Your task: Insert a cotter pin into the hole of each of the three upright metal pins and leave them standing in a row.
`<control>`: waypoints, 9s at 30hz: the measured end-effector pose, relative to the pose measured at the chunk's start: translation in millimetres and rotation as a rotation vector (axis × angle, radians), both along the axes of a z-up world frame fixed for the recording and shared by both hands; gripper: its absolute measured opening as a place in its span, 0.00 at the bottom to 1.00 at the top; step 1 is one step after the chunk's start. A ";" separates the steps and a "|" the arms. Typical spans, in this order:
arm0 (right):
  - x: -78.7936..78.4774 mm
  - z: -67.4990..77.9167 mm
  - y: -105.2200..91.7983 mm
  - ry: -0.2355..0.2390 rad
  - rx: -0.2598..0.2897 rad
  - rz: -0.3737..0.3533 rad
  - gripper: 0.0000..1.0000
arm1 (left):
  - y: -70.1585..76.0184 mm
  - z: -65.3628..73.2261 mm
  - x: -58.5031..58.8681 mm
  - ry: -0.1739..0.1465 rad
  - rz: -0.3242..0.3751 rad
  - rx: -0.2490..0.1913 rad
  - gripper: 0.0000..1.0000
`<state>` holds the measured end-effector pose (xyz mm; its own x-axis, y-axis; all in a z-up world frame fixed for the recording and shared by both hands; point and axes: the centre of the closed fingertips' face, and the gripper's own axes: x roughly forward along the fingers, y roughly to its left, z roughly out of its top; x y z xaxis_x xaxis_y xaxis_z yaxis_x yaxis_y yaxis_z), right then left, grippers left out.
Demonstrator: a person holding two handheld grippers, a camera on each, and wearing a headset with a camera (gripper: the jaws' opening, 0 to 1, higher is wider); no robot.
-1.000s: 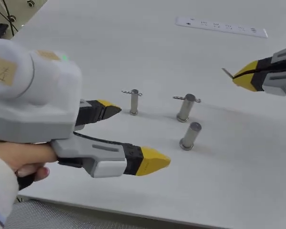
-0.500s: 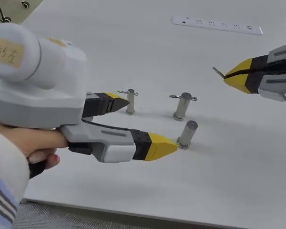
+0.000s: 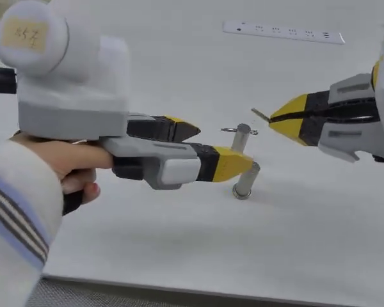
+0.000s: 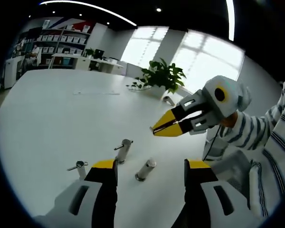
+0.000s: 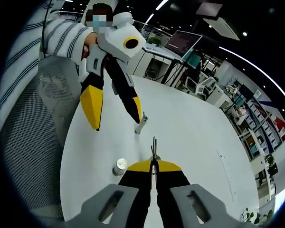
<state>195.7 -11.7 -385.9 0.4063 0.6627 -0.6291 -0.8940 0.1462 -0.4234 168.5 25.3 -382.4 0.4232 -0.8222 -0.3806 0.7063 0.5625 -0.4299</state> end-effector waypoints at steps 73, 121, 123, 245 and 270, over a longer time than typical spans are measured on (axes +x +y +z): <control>-39.1 -9.2 22.1 0.187 0.140 -0.020 0.11 | -13.5 11.4 -23.8 -0.064 -0.195 0.016 0.00; -72.7 -22.4 20.6 0.269 0.067 0.139 0.00 | -21.2 -10.2 -49.9 -0.314 -0.491 0.286 0.00; -71.4 -23.3 17.4 0.265 0.058 0.136 0.00 | -22.9 -10.9 -47.3 -0.331 -0.496 0.305 0.02; -30.4 -68.9 -11.2 0.318 -0.083 0.080 0.09 | -45.0 -52.5 3.5 -0.257 -0.472 0.411 0.10; -26.2 -58.8 -13.6 0.333 -0.028 0.027 0.00 | -43.7 -47.1 3.2 -0.311 -0.490 0.423 0.10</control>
